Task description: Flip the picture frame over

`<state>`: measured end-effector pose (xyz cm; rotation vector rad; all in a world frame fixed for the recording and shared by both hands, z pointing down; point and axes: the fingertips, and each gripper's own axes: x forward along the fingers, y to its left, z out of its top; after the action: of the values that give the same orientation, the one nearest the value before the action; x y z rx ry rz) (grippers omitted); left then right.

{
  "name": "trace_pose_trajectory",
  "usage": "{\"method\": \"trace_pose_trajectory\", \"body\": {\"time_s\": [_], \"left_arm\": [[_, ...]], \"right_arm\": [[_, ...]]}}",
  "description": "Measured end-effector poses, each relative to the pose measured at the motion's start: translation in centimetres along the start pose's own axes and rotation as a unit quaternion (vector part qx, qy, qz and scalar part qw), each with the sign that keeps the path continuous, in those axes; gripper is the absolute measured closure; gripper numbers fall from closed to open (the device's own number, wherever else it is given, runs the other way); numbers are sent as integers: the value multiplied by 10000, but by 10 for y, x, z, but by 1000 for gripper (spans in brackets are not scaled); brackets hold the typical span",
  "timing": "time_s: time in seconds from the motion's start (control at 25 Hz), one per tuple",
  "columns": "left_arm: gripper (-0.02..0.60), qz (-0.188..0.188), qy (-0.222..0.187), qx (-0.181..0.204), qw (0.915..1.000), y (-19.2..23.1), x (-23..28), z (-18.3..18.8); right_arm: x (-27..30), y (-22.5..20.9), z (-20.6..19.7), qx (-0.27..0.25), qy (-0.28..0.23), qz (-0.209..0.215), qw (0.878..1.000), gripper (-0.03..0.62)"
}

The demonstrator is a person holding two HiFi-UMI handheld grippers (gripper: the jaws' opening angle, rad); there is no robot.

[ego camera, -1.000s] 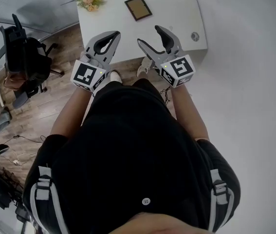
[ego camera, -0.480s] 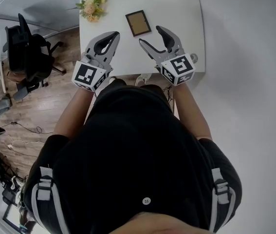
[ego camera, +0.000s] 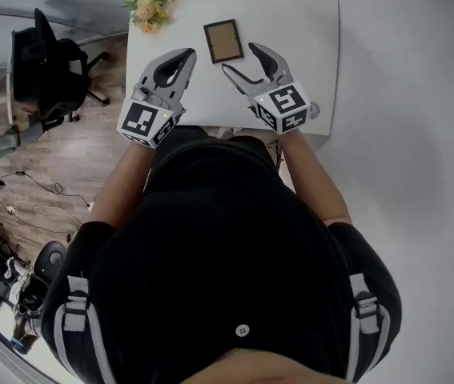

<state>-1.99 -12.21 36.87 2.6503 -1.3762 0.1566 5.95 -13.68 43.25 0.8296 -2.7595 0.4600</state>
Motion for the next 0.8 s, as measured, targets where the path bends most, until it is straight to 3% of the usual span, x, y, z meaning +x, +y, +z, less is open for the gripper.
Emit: {"method": "trace_pose_trajectory", "body": {"time_s": [0.4,0.56,0.8], "left_arm": [[577,66,78,-78,9999,12,12,-11],[577,-27,-16,-84,10000,31,17,-9],[577,-240,131,-160,9995,67,26,-38]], "right_arm": [[34,-7,-29,64,382,188,9991,275],[56,-7,-30,103,454,70,9989,275],[94,-18,-35,137,653,-345,9972,275]]}}
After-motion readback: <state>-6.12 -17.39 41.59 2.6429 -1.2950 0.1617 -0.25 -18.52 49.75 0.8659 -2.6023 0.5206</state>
